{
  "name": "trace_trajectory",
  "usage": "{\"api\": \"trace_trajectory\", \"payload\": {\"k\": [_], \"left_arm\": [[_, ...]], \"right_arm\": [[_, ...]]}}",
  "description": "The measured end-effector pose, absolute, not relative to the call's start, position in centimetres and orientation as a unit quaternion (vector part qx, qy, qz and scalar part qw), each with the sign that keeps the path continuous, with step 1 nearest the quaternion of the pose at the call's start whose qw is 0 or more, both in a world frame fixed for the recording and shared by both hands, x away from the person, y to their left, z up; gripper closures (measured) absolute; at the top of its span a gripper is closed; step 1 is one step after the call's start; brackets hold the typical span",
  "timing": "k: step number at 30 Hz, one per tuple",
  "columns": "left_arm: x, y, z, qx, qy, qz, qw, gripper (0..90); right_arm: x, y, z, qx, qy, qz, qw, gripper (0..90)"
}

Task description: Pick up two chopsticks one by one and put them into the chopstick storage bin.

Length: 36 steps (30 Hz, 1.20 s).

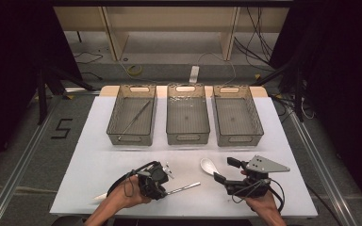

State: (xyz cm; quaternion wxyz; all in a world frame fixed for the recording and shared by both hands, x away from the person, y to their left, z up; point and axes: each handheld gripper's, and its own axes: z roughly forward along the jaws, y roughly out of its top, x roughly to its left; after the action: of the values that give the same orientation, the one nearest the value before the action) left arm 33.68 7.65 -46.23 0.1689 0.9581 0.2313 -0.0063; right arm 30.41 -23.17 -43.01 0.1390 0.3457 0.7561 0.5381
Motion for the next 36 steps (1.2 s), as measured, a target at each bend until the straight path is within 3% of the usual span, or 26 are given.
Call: {"api": "trace_trajectory", "payload": {"k": [21,36], "left_arm": [[33.3,7.3,-46.3,0.964,0.214,0.013,0.161,85.0],[33.9,8.2,-45.1,0.952,0.237,0.017,0.193,85.5]], "right_arm": [[30.4,-23.1,-43.0,0.346,0.757,0.536,0.14,24.3],[30.4,-23.2,-43.0,0.346,0.756,0.538,0.14,24.4]]}}
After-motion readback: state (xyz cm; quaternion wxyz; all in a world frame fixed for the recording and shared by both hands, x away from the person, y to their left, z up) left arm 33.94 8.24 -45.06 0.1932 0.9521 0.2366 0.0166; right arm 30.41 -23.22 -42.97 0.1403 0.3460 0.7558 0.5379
